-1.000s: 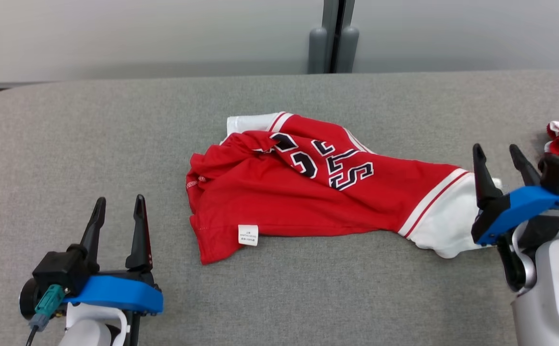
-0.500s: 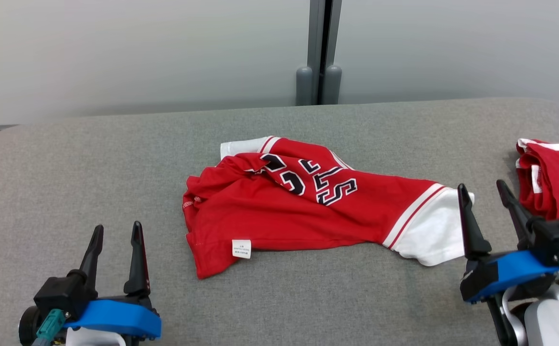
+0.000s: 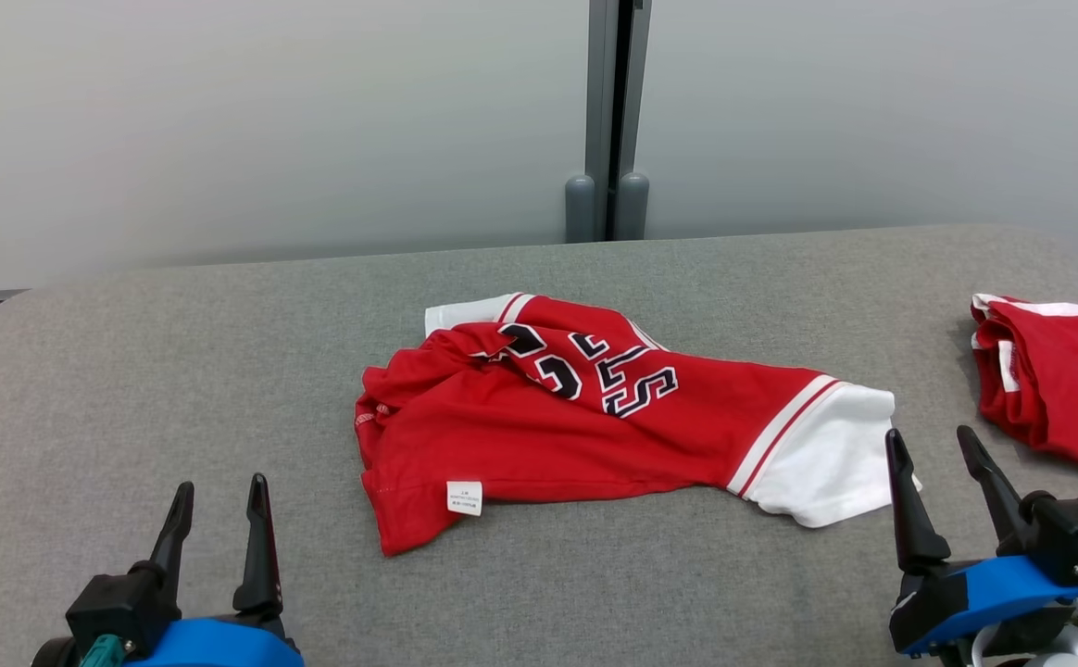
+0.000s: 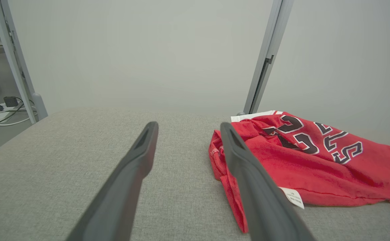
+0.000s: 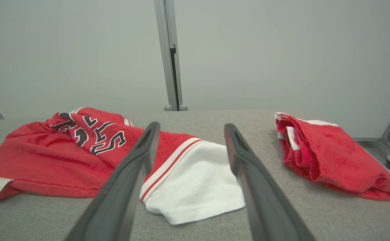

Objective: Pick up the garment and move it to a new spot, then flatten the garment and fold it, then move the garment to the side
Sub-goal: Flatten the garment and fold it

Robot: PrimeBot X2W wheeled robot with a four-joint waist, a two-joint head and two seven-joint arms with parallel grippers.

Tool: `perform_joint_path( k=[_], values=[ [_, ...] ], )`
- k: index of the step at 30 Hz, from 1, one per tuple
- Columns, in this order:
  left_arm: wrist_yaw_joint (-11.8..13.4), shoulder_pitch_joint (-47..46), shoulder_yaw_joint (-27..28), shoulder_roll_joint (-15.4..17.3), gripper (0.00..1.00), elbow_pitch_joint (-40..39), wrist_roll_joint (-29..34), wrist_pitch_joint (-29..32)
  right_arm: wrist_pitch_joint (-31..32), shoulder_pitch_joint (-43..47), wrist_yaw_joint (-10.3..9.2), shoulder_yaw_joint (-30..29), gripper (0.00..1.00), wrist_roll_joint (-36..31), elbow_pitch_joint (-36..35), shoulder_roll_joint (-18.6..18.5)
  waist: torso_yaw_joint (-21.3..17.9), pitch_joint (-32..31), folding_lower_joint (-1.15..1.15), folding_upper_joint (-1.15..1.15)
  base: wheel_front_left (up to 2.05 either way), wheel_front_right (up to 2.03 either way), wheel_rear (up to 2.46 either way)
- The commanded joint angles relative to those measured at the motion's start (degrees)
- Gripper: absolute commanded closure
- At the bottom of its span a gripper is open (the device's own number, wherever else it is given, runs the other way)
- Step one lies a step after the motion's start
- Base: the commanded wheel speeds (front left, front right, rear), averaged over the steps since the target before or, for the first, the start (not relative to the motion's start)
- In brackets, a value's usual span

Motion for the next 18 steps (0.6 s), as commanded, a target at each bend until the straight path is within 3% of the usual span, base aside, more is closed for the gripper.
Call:
perform_joint_path(
  k=[1, 18],
  values=[
    [0.4, 0.8, -0.2, 0.5, 0.00, -0.4, 0.1, 0.3, 0.2, 1.0, 0.03, 0.0, 0.00, 0.1, -0.5, 0.1, 0.0, -0.1, 0.01, 0.00, 0.00, 0.00, 0.00],
    [1.4, 0.5, -1.0, 0.7, 0.00, -2.6, -0.2, 2.0, 0.3, -0.1, 0.03, 0.9, 0.00, 1.6, -0.8, 0.2, -0.2, 1.6, 0.01, 0.00, 0.00, 0.00, 0.00]
  ],
)
